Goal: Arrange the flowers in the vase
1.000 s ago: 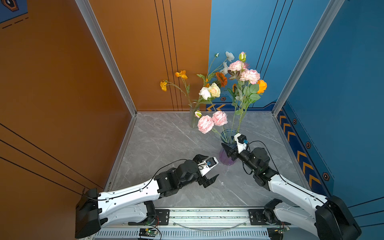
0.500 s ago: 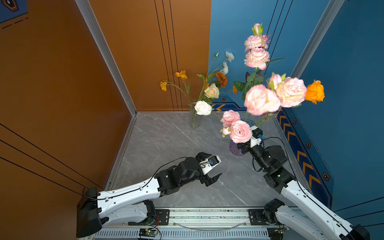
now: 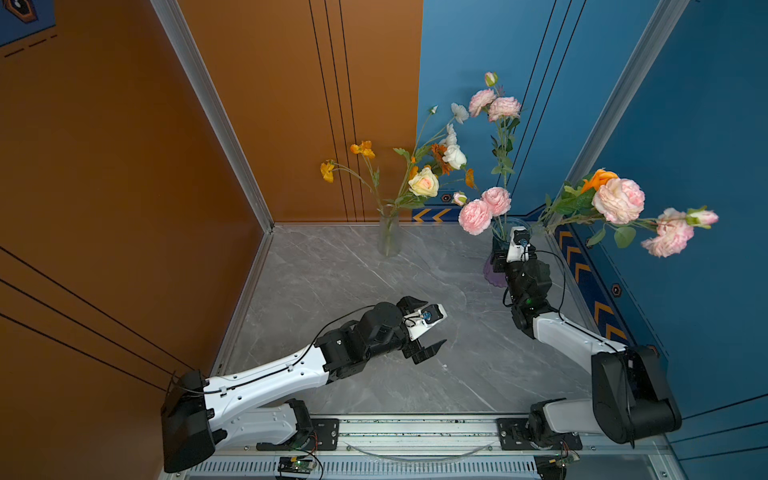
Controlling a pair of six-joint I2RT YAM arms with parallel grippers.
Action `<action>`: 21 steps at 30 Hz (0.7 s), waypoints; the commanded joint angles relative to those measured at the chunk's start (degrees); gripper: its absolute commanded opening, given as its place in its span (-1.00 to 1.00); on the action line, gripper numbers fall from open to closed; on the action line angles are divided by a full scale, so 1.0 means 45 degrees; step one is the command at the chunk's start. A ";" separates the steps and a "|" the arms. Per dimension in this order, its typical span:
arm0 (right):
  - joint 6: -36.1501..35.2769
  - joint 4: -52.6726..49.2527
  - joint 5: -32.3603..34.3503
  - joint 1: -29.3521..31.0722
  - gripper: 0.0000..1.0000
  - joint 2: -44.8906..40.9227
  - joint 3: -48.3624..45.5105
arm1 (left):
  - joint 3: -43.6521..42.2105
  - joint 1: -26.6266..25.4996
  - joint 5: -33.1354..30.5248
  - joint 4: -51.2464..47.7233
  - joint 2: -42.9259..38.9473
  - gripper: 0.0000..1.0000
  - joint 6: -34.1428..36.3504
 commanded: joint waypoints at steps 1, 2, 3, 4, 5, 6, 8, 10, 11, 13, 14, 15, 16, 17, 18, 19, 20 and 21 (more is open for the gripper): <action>0.0113 0.5174 0.0165 -0.0473 -0.70 0.0819 0.1519 | 0.0173 0.0494 0.0689 0.0036 0.0202 0.96 0.0093; 0.0239 0.5368 0.0163 -0.0603 -0.70 0.1274 0.1726 | 0.0133 0.0619 0.0774 0.0099 0.0274 0.96 0.0056; 0.0329 0.5702 0.0104 -0.0735 -0.71 0.1787 0.1950 | 0.0104 0.0759 0.0851 0.0169 0.0350 0.96 0.0034; 0.0344 0.6069 0.0031 -0.0808 -0.71 0.2293 0.2136 | 0.0063 0.0874 0.0904 0.0242 0.0449 0.96 0.0006; 0.0324 0.6276 0.0022 -0.0848 -0.71 0.2743 0.2333 | 0.0068 0.0971 0.0963 0.0269 0.0514 0.96 -0.0024; 0.0312 0.6221 0.0054 -0.0887 -0.71 0.3182 0.2646 | 0.0078 0.1091 0.1026 0.0292 0.0613 0.96 -0.0034; 0.0575 0.6256 -0.0108 -0.1057 -0.71 0.3967 0.3221 | 0.0140 0.1271 0.1146 0.0301 0.0815 0.96 -0.0034; 0.0972 0.6062 -0.0305 -0.1257 -0.71 0.4714 0.3872 | 0.0280 0.1440 0.1238 0.0293 0.1048 0.96 0.0024; 0.1160 0.5859 -0.0405 -0.1366 -0.71 0.5010 0.4153 | 0.0348 0.1501 0.1279 0.0301 0.1149 0.96 0.0028; 0.1671 0.5274 -0.0532 -0.1585 -0.71 0.5550 0.4791 | 0.0558 0.1616 0.1345 0.0297 0.1390 0.96 0.0044; 0.1853 0.5264 -0.0624 -0.1682 -0.71 0.5819 0.4988 | 0.0651 0.1619 0.1351 0.0326 0.1507 0.96 0.0044; 0.1892 0.5392 -0.0667 -0.1738 -0.71 0.6122 0.5191 | 0.0750 0.1662 0.1370 0.0343 0.1649 0.96 0.0063; 0.1813 0.5493 -0.0649 -0.1739 -0.71 0.6372 0.5353 | 0.0820 0.1681 0.1408 0.0380 0.1757 0.95 0.0063; 0.1685 0.5477 -0.0644 -0.1739 -0.71 0.6615 0.5534 | 0.0922 0.1679 0.1444 0.0408 0.1902 0.96 0.0063; 0.1631 0.5361 -0.0680 -0.1757 -0.70 0.6835 0.5716 | 0.1022 0.1682 0.1489 0.0404 0.2041 0.96 0.0063; 0.1630 0.5224 -0.0736 -0.1778 -0.70 0.6992 0.5891 | 0.1094 0.1682 0.1482 0.0409 0.2164 0.96 0.0063; 0.1667 0.4990 -0.0811 -0.1807 -0.70 0.7136 0.6073 | 0.1157 0.1682 0.1465 0.0395 0.2287 0.96 0.0063; 0.1785 0.4804 -0.0711 -0.1822 -0.71 0.7290 0.6231 | 0.1234 0.1684 0.1457 0.0402 0.2424 0.96 0.0063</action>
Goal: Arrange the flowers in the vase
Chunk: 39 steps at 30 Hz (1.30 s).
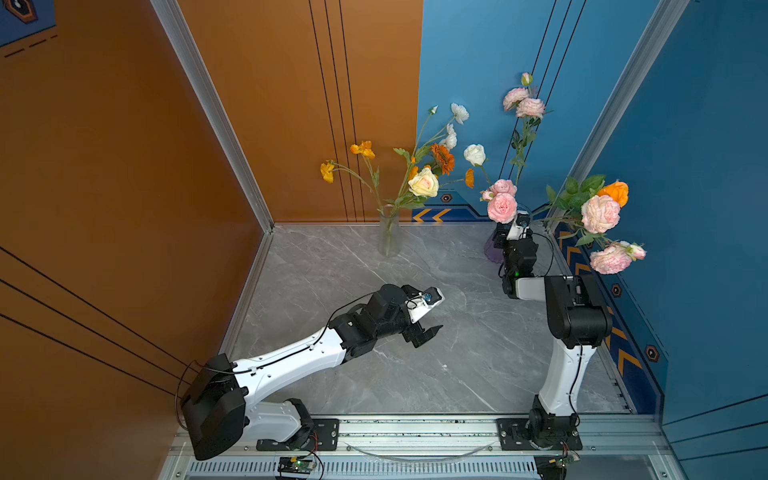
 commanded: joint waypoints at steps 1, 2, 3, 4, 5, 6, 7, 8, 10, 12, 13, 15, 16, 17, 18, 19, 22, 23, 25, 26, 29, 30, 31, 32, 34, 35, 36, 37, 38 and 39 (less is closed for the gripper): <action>0.0495 0.1750 -0.0218 -0.0067 -0.71 -0.0191 0.1225 | 0.0411 0.0113 0.0341 0.0167 0.0350 0.96 0.0068; 0.0607 0.1703 -0.0184 -0.0117 -0.71 -0.0069 0.1316 | 0.0471 0.0104 0.0372 0.0171 0.0444 0.96 0.0067; 0.0626 0.1671 -0.0162 -0.0128 -0.70 0.0038 0.1383 | 0.0519 0.0097 0.0393 0.0157 0.0521 0.96 0.0068; 0.0622 0.1616 -0.0140 -0.0127 -0.70 0.0127 0.1445 | 0.0542 0.0098 0.0457 0.0165 0.0554 0.95 0.0054; 0.0584 0.1492 -0.0157 -0.0128 -0.70 0.0207 0.1541 | 0.0570 0.0103 0.0558 0.0203 0.0564 0.96 0.0001; 0.0580 0.1346 -0.0175 -0.0128 -0.70 0.0261 0.1623 | 0.0576 0.0108 0.0631 0.0262 0.0562 0.96 -0.0046; 0.0583 0.1235 -0.0172 -0.0128 -0.70 0.0258 0.1723 | 0.0543 0.0108 0.0653 0.0324 0.0564 0.96 -0.0068; 0.0598 0.1173 -0.0196 -0.0127 -0.69 0.0654 0.1821 | 0.0532 0.0109 0.0644 0.0368 0.0564 0.96 -0.0087; 0.0602 0.1155 -0.0175 -0.0092 -0.67 0.0926 0.1950 | 0.0515 0.0113 0.0601 0.0366 0.0565 0.96 -0.0088; 0.0622 0.1265 -0.0133 -0.0016 -0.66 0.1155 0.1994 | 0.0463 0.0116 0.0548 0.0385 0.0545 0.96 -0.0127; 0.0608 0.1241 -0.0117 0.0023 -0.66 0.1250 0.2017 | 0.0435 0.0113 0.0560 0.0386 0.0526 0.96 -0.0161; 0.0502 0.1161 -0.0119 0.0123 -0.62 0.1355 0.2069 | 0.0388 0.0103 0.0564 0.0410 0.0472 0.96 -0.0182; 0.0434 0.1102 -0.0063 0.0172 -0.58 0.1375 0.2087 | 0.0366 0.0126 0.0631 0.0402 0.0443 0.96 -0.0183; 0.0391 0.1094 0.0067 0.0204 -0.48 0.1385 0.2063 | 0.0295 0.0157 0.0757 0.0469 0.0394 0.96 -0.0200; 0.0373 0.1093 0.0143 0.0224 -0.31 0.1412 0.2025 | 0.0230 0.0180 0.0840 0.0574 0.0342 0.96 -0.0208; 0.0370 0.1108 0.0183 0.0224 -0.10 0.1410 0.1980 | 0.0160 0.0225 0.0907 0.0673 0.0298 0.96 -0.0234; 0.0348 0.1044 0.0394 0.0244 0.63 0.1397 0.1845 | 0.0084 0.0378 0.1112 0.0738 0.0207 0.96 -0.0322; 0.0349 0.1042 0.0451 0.0258 0.80 0.1386 0.1782 | 0.0047 0.0416 0.1165 0.0762 0.0175 0.96 -0.0347; 0.0326 0.0987 0.0589 0.0262 0.99 0.1301 0.1642 | -0.0009 0.0451 0.1249 0.0838 0.0123 0.96 -0.0381; 0.0310 0.0911 0.0631 0.0264 1.00 0.1226 0.1560 | -0.0024 0.0443 0.1294 0.0839 0.0096 0.96 -0.0392; 0.0246 0.0818 0.0710 0.0292 1.00 0.1059 0.1333 | -0.0085 0.0503 0.1515 0.0860 -0.0047 0.96 -0.0457; 0.0234 0.0846 0.0705 0.0302 1.00 0.1009 0.1215 | -0.0142 0.0511 0.1618 0.0907 -0.0130 0.96 -0.0478; 0.0255 0.0847 0.0728 0.0320 1.00 0.0924 0.1077 | -0.0209 0.0515 0.1698 0.0986 -0.0202 0.96 -0.0502; 0.0250 0.0847 0.0795 0.0357 1.00 0.0763 0.0866 | -0.0270 0.0552 0.1757 0.1066 -0.0294 0.96 -0.0510; 0.0237 0.0922 0.0891 0.0417 1.00 0.0451 0.0366 | -0.0411 0.0572 0.1804 0.1176 -0.0488 0.96 -0.0555; 0.0179 0.0973 0.0942 0.0455 1.00 0.0230 0.0059 | -0.0451 0.0614 0.1796 0.1202 -0.0593 0.96 -0.0567; 0.0188 0.1028 0.1029 0.0487 1.00 -0.0162 -0.0261 | -0.0502 0.0649 0.1796 0.1206 -0.0697 0.96 -0.0557; 0.0235 0.1047 0.1088 0.0507 1.00 -0.0366 -0.0556 | -0.0542 0.0655 0.1760 0.1196 -0.0778 0.96 -0.0581; 0.0311 0.1079 0.1197 0.0535 1.00 -0.0607 -0.0938 | -0.0600 0.0669 0.1679 0.1196 -0.0885 0.96 -0.0576; 0.0412 0.1162 0.1290 0.0570 1.00 -0.0875 -0.1324 | -0.0657 0.0703 0.1578 0.1203 -0.0997 0.96 -0.0596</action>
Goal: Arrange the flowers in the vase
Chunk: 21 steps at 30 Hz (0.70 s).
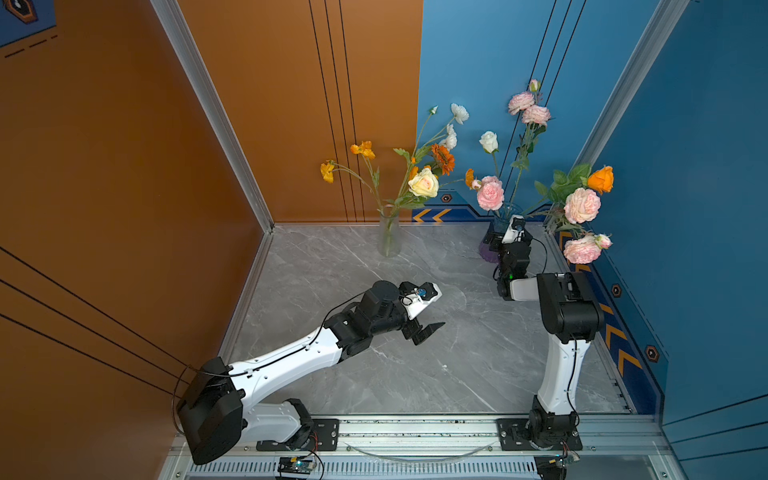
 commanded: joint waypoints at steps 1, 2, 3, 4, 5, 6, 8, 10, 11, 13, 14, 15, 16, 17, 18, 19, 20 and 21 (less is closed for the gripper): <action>0.0154 0.0848 0.0577 0.0147 1.00 -0.1194 -0.1018 | -0.0273 0.0159 0.0028 0.0274 -0.0489 0.96 -0.0177; 0.0246 0.1030 0.0662 0.0206 1.00 -0.1410 -0.1470 | -0.0356 0.0176 -0.0133 0.0289 -0.0635 0.96 -0.0197; 0.0318 0.1162 0.0754 0.0264 1.00 -0.1584 -0.1847 | -0.0435 0.0199 -0.0316 0.0287 -0.0747 0.96 -0.0216; 0.0334 0.1308 0.0801 0.0317 1.00 -0.1774 -0.2254 | -0.0543 0.0255 -0.0540 0.0279 -0.0909 0.96 -0.0266; 0.0344 0.1375 0.0822 0.0400 1.00 -0.1992 -0.2644 | -0.0681 0.0302 -0.0710 0.0281 -0.1099 0.96 -0.0305; 0.0346 0.1415 0.0840 0.0474 1.00 -0.2192 -0.2999 | -0.0814 0.0379 -0.0876 0.0286 -0.1306 0.96 -0.0342; 0.0301 0.1427 0.0809 0.0701 1.00 -0.2767 -0.3894 | -0.1077 0.0554 -0.1814 0.0175 -0.1748 0.96 -0.0446; 0.0249 0.1267 0.0788 0.1012 1.00 -0.3535 -0.4827 | -0.1208 0.0730 -0.3979 -0.0195 -0.2140 0.96 -0.0553; 0.0243 0.1023 0.0761 0.1187 1.00 -0.3987 -0.5323 | -0.1208 0.0856 -0.5508 -0.0491 -0.2304 0.96 -0.0660; 0.0309 0.0283 0.0721 0.1585 1.00 -0.4956 -0.6153 | -0.1300 0.1367 -0.7748 -0.0983 -0.2597 0.96 -0.0917; 0.0326 -0.0256 0.0644 0.1868 1.00 -0.5554 -0.6525 | -0.1407 0.1835 -0.8483 -0.1215 -0.2745 0.96 -0.1138; 0.0326 -0.0858 0.0571 0.2198 1.00 -0.6146 -0.6840 | -0.1540 0.2251 -0.8996 -0.1355 -0.2880 0.96 -0.1382; 0.0325 -0.1836 0.0706 0.2596 1.00 -0.6876 -0.7111 | -0.1759 0.2720 -0.9586 -0.1408 -0.3047 0.96 -0.1648; 0.0473 -0.2987 0.0954 0.2998 1.00 -0.7720 -0.7334 | -0.2050 0.3187 -1.0198 -0.1292 -0.3238 0.96 -0.1890; 0.0679 -0.4058 0.1047 0.3359 1.00 -0.8452 -0.7464 | -0.2329 0.3563 -1.0868 -0.1146 -0.3430 0.96 -0.2090; 0.0960 -0.5407 0.1086 0.3740 1.00 -0.9301 -0.7603 | -0.2711 0.3974 -1.1513 -0.0955 -0.3675 0.95 -0.2277; 0.1216 -0.6780 0.1128 0.4038 1.00 -1.0223 -0.7705 | -0.3298 0.4442 -1.1608 -0.0336 -0.3934 0.96 -0.2166; 0.1530 -0.8074 0.1208 0.4250 1.00 -1.1114 -0.7844 | -0.4045 0.4869 -1.2031 0.0729 -0.4176 0.96 -0.1929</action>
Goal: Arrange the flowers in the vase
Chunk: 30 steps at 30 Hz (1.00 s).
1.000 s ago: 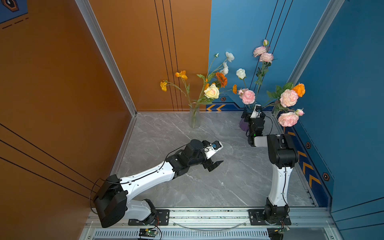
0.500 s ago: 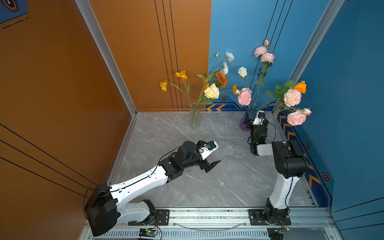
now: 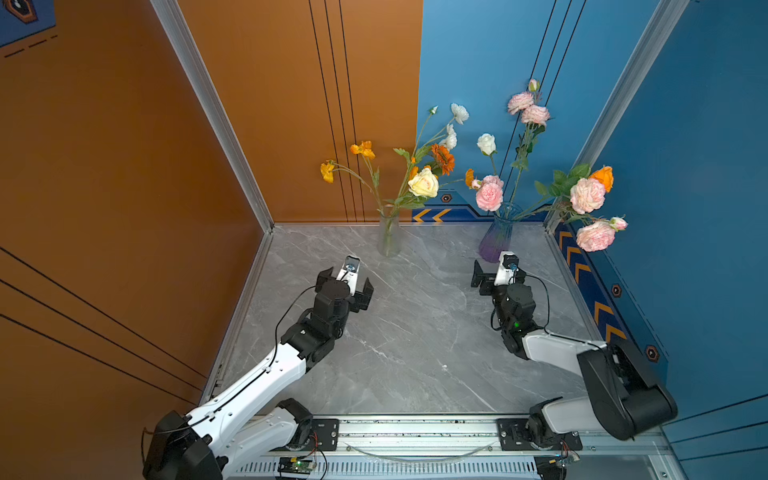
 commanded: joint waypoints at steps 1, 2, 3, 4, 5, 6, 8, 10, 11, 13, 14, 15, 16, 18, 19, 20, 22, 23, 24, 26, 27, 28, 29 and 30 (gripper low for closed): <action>0.1239 -0.5211 0.0601 0.0514 1.00 -0.2364 -0.0490 | -0.2073 0.1063 -0.2636 0.2203 -0.0630 0.96 -0.0152; 0.1727 -0.6244 0.0700 0.0417 1.00 -0.3323 -0.0709 | -0.3023 0.1520 -0.2441 0.3752 -0.0702 0.96 0.0010; 0.2068 -0.6953 0.0667 0.0146 1.00 -0.4270 -0.0993 | -0.3839 0.2039 -0.1733 0.5072 -0.0648 0.96 0.0004; 0.2120 -0.7463 0.0611 -0.0121 1.00 -0.5022 -0.1226 | -0.4404 0.2570 -0.1124 0.5859 -0.0513 0.96 -0.0216; 0.1898 -0.7905 0.0865 -0.0378 1.00 -0.5818 -0.1464 | -0.4815 0.3214 -0.0592 0.6421 -0.0196 0.96 -0.0685; 0.1699 -0.8224 0.1428 -0.0691 1.00 -0.6419 -0.1616 | -0.4956 0.3813 -0.0134 0.6595 0.0242 0.96 -0.1122; 0.1372 -0.9209 0.1517 -0.1603 1.00 -0.7206 -0.1546 | -0.4941 0.4523 0.0532 0.6935 0.1274 0.96 -0.1381; 0.1175 -0.8793 0.1135 -0.2432 1.00 -0.7314 -0.1858 | -0.5035 0.4789 0.0837 0.8264 0.2564 0.96 -0.1156; 0.1175 -0.8083 0.1032 -0.2814 1.00 -0.7082 -0.2180 | -0.5063 0.4948 0.0930 0.9390 0.3425 0.96 -0.1035; 0.0764 -0.6590 0.0252 -0.3508 1.00 -0.6078 -0.2765 | -0.4766 0.4996 0.1380 1.0258 0.4398 0.96 -0.0672; 0.0437 -0.5415 -0.0075 -0.3756 1.00 -0.5359 -0.3087 | -0.4517 0.5168 0.1960 1.0390 0.4849 0.96 -0.0783; 0.0361 -0.4474 -0.0180 -0.3863 1.00 -0.4674 -0.3298 | -0.4347 0.5375 0.2529 1.0693 0.5386 0.96 -0.0955; 0.0347 -0.3579 -0.0389 -0.3928 1.00 -0.3955 -0.3431 | -0.4181 0.5445 0.2769 1.1108 0.6204 0.96 -0.0937; 0.0252 -0.1785 -0.0977 -0.3920 1.00 -0.2776 -0.3500 | -0.4178 0.5344 0.2671 1.2885 0.7864 0.96 -0.0647; 0.0217 -0.1117 -0.1342 -0.3919 1.00 -0.2241 -0.3455 | -0.4269 0.5143 0.2326 1.3244 0.7939 0.96 -0.0452; 0.0136 -0.0129 -0.1527 -0.3919 1.00 -0.1547 -0.3461 | -0.4339 0.5131 0.2459 1.2603 0.7502 0.96 -0.0534; -0.0122 0.1616 -0.1806 -0.3953 1.00 -0.0246 -0.3403 | -0.4570 0.5121 0.2670 1.3003 0.7533 0.96 -0.0511; -0.0475 0.2170 -0.2004 -0.3956 1.00 0.0428 -0.3311 | -0.4681 0.5101 0.2660 1.3645 0.7764 0.96 -0.0424; -0.0538 0.2587 -0.2190 -0.4003 1.00 0.1077 -0.3158 | -0.4730 0.5055 0.2587 1.3878 0.7846 0.96 -0.0342; -0.0708 0.3765 -0.2909 -0.4046 1.00 0.2667 -0.2953 | -0.4810 0.4959 0.2529 1.3918 0.7774 0.96 -0.0298; -0.0792 0.4768 -0.3107 -0.3955 1.00 0.3479 -0.2965 | -0.4784 0.4911 0.2461 1.3924 0.7807 0.96 -0.0235; -0.0879 0.4985 -0.3134 -0.3919 1.00 0.3493 -0.3061 | -0.4695 0.4850 0.2362 1.3872 0.7844 0.96 -0.0145; -0.0953 0.3749 -0.3037 -0.3918 1.00 0.2892 -0.2945 | -0.4643 0.4867 0.2320 1.3829 0.7888 0.96 -0.0157; -0.0969 0.2864 -0.2978 -0.3919 1.00 0.2606 -0.2698 | -0.4612 0.4872 0.2284 1.3770 0.7857 0.96 -0.0146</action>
